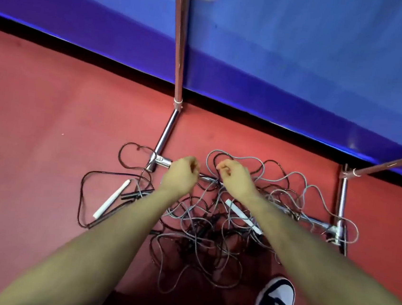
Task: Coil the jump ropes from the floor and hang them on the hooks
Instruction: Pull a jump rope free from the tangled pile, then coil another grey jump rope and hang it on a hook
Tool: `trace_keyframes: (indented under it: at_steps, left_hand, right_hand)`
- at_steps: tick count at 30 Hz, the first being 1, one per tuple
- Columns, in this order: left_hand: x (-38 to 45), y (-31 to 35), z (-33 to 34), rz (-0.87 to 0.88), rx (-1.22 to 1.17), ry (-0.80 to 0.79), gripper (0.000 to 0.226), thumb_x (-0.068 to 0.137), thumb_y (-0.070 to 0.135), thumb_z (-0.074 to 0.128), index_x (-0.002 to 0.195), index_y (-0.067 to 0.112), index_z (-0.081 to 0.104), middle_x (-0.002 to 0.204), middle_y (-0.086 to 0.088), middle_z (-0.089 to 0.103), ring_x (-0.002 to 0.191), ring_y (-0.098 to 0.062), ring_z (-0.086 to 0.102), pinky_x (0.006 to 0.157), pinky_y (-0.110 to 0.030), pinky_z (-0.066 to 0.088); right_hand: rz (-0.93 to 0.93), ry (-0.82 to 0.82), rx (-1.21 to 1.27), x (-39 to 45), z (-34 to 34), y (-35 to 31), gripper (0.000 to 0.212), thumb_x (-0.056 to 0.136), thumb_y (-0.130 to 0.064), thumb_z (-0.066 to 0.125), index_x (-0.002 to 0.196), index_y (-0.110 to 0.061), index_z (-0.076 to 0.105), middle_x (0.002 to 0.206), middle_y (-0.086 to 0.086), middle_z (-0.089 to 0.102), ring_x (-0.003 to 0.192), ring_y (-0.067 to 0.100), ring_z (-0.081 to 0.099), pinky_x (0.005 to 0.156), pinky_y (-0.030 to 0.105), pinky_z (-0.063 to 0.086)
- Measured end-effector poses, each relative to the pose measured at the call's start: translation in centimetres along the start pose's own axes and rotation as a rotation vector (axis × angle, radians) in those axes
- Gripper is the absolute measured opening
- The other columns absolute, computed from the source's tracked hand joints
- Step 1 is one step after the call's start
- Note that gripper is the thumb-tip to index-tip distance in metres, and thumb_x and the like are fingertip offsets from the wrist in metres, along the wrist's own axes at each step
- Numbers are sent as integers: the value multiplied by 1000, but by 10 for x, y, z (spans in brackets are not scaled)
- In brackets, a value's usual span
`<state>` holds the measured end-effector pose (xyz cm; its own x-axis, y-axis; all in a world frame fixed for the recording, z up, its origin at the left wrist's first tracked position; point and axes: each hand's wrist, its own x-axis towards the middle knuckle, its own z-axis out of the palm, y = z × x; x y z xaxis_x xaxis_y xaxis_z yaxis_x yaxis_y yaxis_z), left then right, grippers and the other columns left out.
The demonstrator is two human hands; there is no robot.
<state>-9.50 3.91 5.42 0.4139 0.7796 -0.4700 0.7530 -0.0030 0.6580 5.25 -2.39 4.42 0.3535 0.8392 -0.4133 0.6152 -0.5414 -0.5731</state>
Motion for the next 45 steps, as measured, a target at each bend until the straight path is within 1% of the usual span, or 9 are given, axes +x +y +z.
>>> trace_keyframes:
  at_steps: [6,10,14,28,32,35,37,41,45]
  left_hand:
    - [43,-43,39,40,192,-124,33,85,5,50,114,8,65,116,-15,60,110,-34,54,94,-41,45]
    - [57,-54,64,45,178,-156,32,82,8,57,113,7,66,116,-14,60,112,-32,52,95,-39,44]
    - [61,-46,73,69,270,-165,34,86,23,61,119,13,61,117,-7,56,113,-29,43,95,-38,42]
    - [-28,67,-36,243,84,52,26,93,28,57,75,10,62,72,-14,68,73,-32,63,71,-40,52]
    - [-82,117,-84,366,1,123,32,93,21,59,62,18,52,63,-8,69,61,-19,62,68,-31,51]
    - [-127,155,-116,456,-57,169,30,92,17,58,63,18,52,64,-11,69,48,-2,56,66,-26,48]
    - [-156,180,-134,502,-80,178,23,92,15,58,71,9,59,65,-13,69,51,-8,59,65,-26,49]
    - [-209,230,-167,601,-133,234,20,93,14,57,75,5,60,60,-10,64,60,-22,67,61,-26,51]
    - [-250,273,-196,677,-158,253,21,94,15,57,77,2,61,54,-3,57,45,-5,60,54,-22,52]
  right_hand:
    - [-62,-272,-410,49,50,42,57,84,2,47,137,-20,49,137,1,48,123,30,46,101,37,38]
    - [-103,-228,-542,57,68,63,41,83,5,47,118,-13,58,122,5,55,113,31,53,89,36,43]
    - [-252,-47,-547,56,65,65,20,92,-15,53,102,-10,69,105,7,64,103,30,57,86,37,39]
    - [-194,349,36,-39,-57,-43,10,90,-16,58,88,-8,64,88,5,57,80,25,55,70,36,42]
    - [-152,307,366,-84,-106,-87,9,88,-9,63,88,-2,68,75,3,60,59,-5,52,63,14,37]
    - [-183,222,396,-124,-142,-116,13,90,-7,60,82,1,65,64,8,56,53,-4,44,59,16,35]
    - [-219,188,385,-156,-165,-134,12,89,-2,57,81,-2,65,63,0,53,49,-6,44,56,11,33]
    - [-259,181,405,-204,-203,-159,21,85,6,55,101,-2,67,83,3,61,71,2,53,60,8,37]
    - [-338,212,230,-242,-235,-176,24,86,-6,64,109,-7,68,100,8,56,80,11,50,68,14,37]
